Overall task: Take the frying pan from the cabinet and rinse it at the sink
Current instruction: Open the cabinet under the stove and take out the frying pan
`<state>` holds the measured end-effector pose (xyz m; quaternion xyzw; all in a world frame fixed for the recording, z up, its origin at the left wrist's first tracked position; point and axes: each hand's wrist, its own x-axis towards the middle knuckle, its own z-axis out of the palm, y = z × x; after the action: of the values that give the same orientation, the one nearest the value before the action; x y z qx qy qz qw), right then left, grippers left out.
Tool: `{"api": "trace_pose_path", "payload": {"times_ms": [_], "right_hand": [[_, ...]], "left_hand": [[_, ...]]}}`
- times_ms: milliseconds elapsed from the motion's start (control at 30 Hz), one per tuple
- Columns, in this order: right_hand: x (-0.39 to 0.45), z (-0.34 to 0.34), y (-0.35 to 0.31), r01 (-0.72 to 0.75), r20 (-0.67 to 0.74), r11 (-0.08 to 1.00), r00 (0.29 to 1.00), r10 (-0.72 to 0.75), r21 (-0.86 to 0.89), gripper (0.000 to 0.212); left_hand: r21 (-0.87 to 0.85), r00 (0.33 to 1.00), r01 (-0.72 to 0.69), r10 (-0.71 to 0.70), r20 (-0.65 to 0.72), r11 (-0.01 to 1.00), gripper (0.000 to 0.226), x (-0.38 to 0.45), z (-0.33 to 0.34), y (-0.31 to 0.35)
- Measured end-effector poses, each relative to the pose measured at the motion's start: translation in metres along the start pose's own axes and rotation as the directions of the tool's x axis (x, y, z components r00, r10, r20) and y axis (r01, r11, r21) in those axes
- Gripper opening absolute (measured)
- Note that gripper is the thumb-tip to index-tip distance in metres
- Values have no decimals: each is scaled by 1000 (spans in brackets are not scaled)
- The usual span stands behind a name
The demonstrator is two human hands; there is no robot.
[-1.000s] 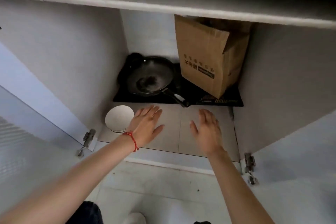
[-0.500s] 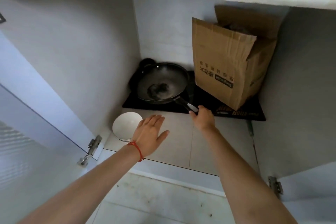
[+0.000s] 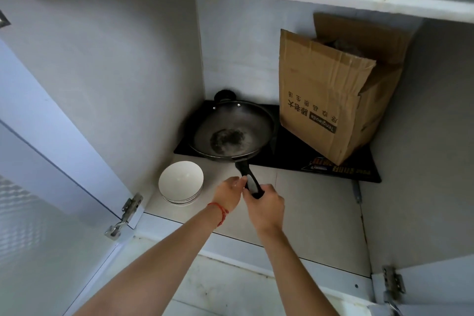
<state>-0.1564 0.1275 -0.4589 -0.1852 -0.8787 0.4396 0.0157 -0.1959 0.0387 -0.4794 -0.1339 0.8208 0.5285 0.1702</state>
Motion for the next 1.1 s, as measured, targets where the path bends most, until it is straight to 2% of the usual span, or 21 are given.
{"api": "trace_pose_path", "payload": {"times_ms": [100, 267, 367, 467, 567, 667, 800, 1100], "right_hand": [[-13, -2, 3, 0, 10, 1000, 1000, -1, 16, 30], [-16, -7, 9, 6, 41, 998, 999, -9, 68, 26], [-4, -8, 7, -96, 189, 984, 980, 67, 152, 19], [10, -12, -2, -286, 421, 911, 896, 144, 297, 5], [17, -15, -7, -320, 551, 900, 827, 113, 295, 7], [13, -12, -2, -222, 554, 940, 832, 45, 258, 14], [-1, -11, 7, -175, 514, 942, 857, 3, 286, 20], [-52, -31, 8, -223, 480, 917, 876, 40, 330, 14]], "left_hand": [[-174, 997, 77, -75, 18, 982, 34, 2, 4, 10], [-239, 993, 115, -119, -1, 964, 34, 8, 8, 7], [-266, 995, 92, -99, -11, 960, 32, 10, 8, 4], [-288, 997, 76, -79, 0, 955, 30, 11, 7, 2], [-302, 998, 64, -68, -2, 951, 29, 10, 5, 1], [-308, 999, 36, -45, -21, 951, 28, 9, 5, -2], [-293, 1000, 8, -14, -18, 956, 28, -1, 8, -9], [-303, 1000, 26, -20, 25, 953, 38, -48, 7, -12]]}}
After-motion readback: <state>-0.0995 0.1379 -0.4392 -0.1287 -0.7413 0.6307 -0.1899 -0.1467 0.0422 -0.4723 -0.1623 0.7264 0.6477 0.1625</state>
